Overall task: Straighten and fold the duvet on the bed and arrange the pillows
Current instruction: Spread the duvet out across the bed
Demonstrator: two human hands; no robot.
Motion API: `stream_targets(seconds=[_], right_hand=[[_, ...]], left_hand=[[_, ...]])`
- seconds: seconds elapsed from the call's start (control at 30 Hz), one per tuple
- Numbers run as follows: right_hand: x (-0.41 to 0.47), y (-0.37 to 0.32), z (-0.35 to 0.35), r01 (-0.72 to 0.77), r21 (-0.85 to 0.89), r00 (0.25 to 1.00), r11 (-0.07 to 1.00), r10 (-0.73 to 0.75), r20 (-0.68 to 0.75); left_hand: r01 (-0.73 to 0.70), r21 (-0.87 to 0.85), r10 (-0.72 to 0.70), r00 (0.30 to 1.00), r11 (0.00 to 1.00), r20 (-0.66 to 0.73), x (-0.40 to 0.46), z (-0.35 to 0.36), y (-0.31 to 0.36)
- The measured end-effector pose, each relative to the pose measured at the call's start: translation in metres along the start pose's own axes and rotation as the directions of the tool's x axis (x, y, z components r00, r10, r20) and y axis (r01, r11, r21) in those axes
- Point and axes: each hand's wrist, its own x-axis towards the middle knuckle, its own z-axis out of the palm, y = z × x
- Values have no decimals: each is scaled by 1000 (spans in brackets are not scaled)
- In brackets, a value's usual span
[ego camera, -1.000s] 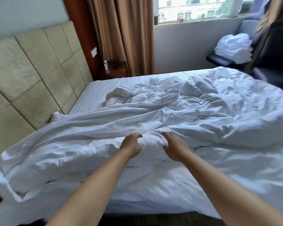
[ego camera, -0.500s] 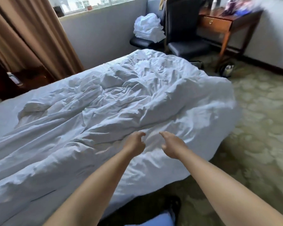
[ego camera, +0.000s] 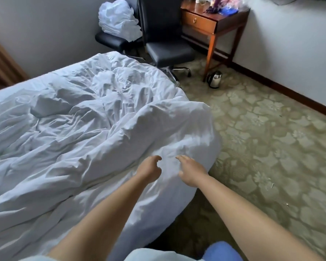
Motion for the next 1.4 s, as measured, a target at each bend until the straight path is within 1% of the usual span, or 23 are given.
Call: stream_targets(seconds=[0.13,0.23,0.33,0.4,0.53,0.73,0.8,0.97,1.03,1.13,1.27,1.4], right_hand=[[48,71,-43,57,4,998,998,-57,4],[79,126,-83,122,-19,992,992,-121,20],[104,175,-127,155,-43,985,987,-151,77],[126,201,-158,205,-75,975,976,-197,106],[189,229,-217,275,-114,960,955,-268,77],[296,237,-266,408,-181,912,895,-390,128],[338,240,-280,425,-195,904,884,-402,146],[434,242,-324,482,-273,869,833,-414,271],[468,234,-346,503,-281,858,817,-435,272],[519,217,-377,537,-278,840,796,-474,266],[601,187,-404,613,-243,781,752,-531,329],[700,150,-427,696,-220,710,683,-608,356]], left_hand=[[15,0,-15,999,1000,-32,58,25,69],[92,-47,-95,992,995,-85,93,43,116],[191,-124,-201,976,974,-79,118,55,161],[239,-182,-260,961,954,-97,136,61,189],[271,-214,-308,938,938,-161,182,58,235],[317,-295,-397,877,901,-269,285,37,255],[331,-322,-423,861,887,-283,328,29,256],[373,-407,-510,804,833,-306,427,-5,263],[369,-453,-534,783,812,-320,458,-26,270],[382,-493,-565,767,782,-304,498,-58,275],[401,-536,-619,715,743,-324,562,-100,263],[468,-541,-684,657,699,-316,638,-144,242]])
